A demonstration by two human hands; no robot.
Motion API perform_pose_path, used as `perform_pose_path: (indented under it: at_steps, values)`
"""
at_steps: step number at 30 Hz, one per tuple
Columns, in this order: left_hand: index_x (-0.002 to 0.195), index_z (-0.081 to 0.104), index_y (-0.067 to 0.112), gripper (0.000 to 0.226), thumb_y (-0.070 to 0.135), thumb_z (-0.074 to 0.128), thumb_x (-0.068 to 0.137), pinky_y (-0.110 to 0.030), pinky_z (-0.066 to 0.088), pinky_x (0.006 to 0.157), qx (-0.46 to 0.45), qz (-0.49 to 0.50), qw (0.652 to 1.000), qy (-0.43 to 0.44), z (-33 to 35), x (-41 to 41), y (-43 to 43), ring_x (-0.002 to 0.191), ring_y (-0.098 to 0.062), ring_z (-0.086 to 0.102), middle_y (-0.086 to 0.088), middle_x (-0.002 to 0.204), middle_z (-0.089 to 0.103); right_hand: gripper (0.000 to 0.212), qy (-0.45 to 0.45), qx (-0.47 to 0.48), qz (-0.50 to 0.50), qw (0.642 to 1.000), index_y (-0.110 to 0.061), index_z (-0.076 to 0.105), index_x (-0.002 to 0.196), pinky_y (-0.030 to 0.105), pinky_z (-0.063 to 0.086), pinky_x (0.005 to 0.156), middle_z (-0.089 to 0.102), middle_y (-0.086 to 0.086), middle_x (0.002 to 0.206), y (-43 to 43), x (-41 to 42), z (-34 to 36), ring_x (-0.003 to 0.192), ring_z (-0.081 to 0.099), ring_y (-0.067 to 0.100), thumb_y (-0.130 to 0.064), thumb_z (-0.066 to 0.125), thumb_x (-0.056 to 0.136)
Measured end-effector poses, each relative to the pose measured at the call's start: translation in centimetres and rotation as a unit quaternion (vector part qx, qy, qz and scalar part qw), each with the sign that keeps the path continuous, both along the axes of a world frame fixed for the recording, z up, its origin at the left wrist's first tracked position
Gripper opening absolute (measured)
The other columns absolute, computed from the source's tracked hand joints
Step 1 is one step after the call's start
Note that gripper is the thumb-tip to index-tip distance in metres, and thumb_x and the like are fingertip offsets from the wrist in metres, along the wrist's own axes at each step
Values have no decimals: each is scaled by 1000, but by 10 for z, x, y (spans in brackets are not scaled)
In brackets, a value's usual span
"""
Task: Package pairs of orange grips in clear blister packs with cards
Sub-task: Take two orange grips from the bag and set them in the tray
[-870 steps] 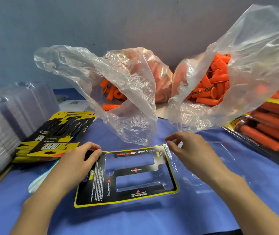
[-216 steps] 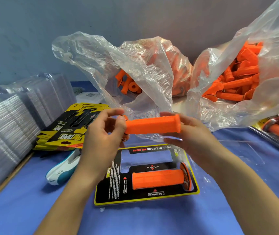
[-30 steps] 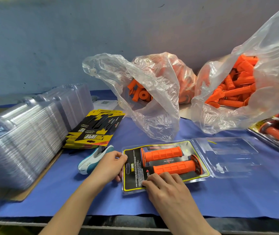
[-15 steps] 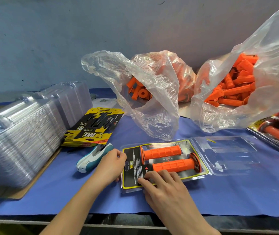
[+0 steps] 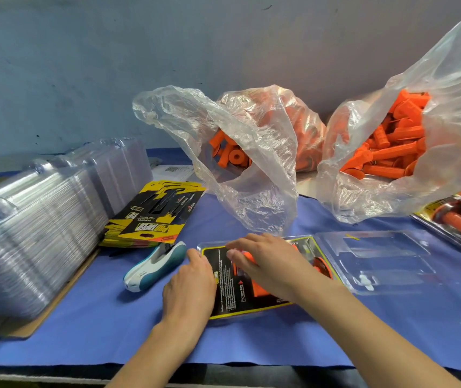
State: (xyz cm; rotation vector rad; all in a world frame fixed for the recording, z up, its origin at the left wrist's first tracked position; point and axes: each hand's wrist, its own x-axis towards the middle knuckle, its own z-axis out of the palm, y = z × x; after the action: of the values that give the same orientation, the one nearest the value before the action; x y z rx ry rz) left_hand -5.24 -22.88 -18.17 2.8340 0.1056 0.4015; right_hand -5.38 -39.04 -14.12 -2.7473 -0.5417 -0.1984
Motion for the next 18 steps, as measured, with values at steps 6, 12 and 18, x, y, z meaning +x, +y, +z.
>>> perform_pose_path:
  at_steps: [6,12,18]
  values:
    - [95,26,17,19,33,22,106,-40,48,60,14,-11,1000,-13,-3,-1,3,86,-34,70,-11,88,71,41,14,14,-39,999,-33,59,124,35,42,94,63,-10,127,-31,2,-6,119,55,17,-51,29,103]
    - [101,34,15,23,32,20,106,-41,51,64,13,-9,1000,-4,-1,-2,1,88,-34,70,-11,91,71,38,15,20,-75,997,-26,59,99,39,43,83,66,-2,106,-49,-2,-2,105,58,24,-49,28,103]
    - [100,36,14,24,32,22,106,-44,49,66,-1,-13,1000,-3,1,-4,1,89,-38,68,-15,91,71,38,-39,157,-89,983,-24,64,113,38,45,83,69,-2,103,-55,-6,16,99,60,20,-45,34,103]
